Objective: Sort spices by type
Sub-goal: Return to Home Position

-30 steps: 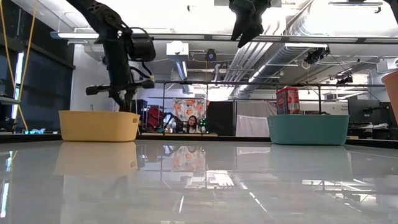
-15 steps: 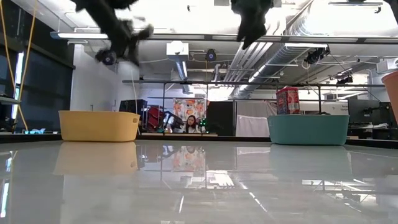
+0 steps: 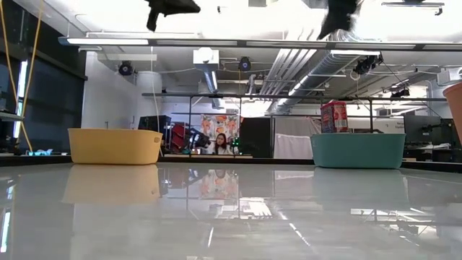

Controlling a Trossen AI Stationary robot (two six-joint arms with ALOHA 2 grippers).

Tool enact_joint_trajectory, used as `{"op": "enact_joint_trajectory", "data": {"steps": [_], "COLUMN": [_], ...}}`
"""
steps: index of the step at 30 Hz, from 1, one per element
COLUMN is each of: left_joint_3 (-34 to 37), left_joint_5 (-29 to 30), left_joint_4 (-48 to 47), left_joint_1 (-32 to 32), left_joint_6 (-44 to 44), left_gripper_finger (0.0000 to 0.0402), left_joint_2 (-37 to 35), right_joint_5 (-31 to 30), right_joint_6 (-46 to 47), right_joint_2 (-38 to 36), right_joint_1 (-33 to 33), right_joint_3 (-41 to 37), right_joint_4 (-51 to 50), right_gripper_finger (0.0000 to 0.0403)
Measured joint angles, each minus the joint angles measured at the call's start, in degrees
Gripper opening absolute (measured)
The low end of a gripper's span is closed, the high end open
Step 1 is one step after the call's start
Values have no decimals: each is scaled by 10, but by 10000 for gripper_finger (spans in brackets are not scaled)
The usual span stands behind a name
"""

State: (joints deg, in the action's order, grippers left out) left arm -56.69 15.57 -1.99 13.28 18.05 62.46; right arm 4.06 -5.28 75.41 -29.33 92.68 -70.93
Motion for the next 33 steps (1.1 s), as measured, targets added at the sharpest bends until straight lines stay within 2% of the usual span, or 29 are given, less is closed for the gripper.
{"op": "enact_joint_trajectory", "data": {"steps": [3,6,11,14,17,27,33], "left_joint_3": [0,20,115,186,250,448,532], "left_joint_5": [-29,-57,-130,-154,-155,-34,-23], "left_joint_4": [39,120,245,301,329,327,328], "left_joint_1": [-1,13,39,43,39,-14,-18], "left_joint_6": [-31,-42,23,64,87,99,112], "left_gripper_finger": [0,0,0,0,0,0,0], "left_joint_2": [0,3,-6,-36,-90,-322,-403], "right_joint_5": [2,8,11,11,4,9,22], "right_joint_6": [93,194,342,375,384,418,434], "right_joint_2": [-132,-244,-349,-357,-343,-277,-279], "right_joint_1": [12,34,72,82,83,64,65], "right_joint_3": [-163,-301,-430,-452,-448,-436,-436], "right_joint_4": [78,151,318,399,425,445,473], "right_gripper_finger": [20,7,3,2,1,2,1]}}
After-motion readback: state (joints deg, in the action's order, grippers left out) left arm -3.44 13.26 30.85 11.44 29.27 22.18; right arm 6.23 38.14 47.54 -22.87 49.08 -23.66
